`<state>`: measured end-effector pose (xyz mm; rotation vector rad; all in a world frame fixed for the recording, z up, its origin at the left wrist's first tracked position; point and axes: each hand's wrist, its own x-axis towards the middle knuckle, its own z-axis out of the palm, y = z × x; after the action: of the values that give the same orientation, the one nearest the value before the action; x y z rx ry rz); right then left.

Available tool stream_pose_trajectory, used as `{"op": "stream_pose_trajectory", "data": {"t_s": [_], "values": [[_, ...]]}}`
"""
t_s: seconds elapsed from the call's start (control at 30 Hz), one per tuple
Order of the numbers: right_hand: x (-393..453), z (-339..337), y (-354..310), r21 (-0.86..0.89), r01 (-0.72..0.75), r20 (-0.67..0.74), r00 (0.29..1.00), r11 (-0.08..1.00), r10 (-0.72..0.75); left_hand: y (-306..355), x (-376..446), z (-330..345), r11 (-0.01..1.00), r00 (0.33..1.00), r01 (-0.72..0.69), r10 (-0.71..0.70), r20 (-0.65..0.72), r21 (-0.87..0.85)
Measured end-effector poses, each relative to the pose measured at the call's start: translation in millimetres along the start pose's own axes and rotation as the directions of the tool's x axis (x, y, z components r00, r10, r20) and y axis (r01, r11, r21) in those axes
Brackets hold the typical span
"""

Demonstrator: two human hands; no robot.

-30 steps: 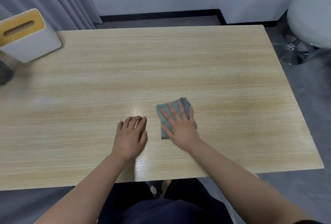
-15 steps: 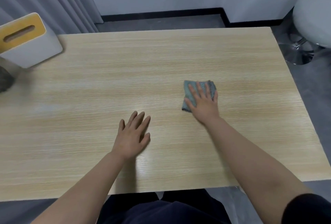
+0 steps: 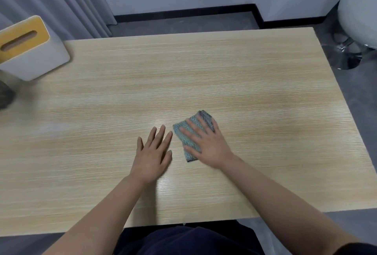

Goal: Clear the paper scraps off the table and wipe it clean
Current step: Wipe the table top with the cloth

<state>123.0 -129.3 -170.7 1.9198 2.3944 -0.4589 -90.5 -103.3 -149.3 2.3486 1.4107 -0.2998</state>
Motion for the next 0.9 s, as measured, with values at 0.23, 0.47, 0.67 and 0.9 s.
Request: {"op": "stream_pose_trajectory", "data": {"t_s": [0.23, 0.47, 0.67, 0.9], "values": [[37, -32, 65, 0.054, -0.344, 0.017, 0.939, 0.938, 0.343, 1, -1, 2, 0.999, 1.0, 0.007, -0.008, -0.015, -0.044], [47, -35, 60, 0.097, -0.503, 0.005, 0.863, 0.859, 0.505, -1, 0, 2, 0.999, 1.0, 0.002, -0.003, -0.022, -0.041], [25, -7, -6, 0.01, -0.142, -0.022, 0.99, 0.99, 0.142, -5, 0, 9, 0.999, 0.997, -0.023, 0.022, -0.076, -0.022], [37, -20, 28, 0.003, -0.076, -0.01, 0.997, 0.997, 0.076, -2, 1, 5, 1.0, 0.993, -0.01, 0.008, -0.12, -0.02]]}}
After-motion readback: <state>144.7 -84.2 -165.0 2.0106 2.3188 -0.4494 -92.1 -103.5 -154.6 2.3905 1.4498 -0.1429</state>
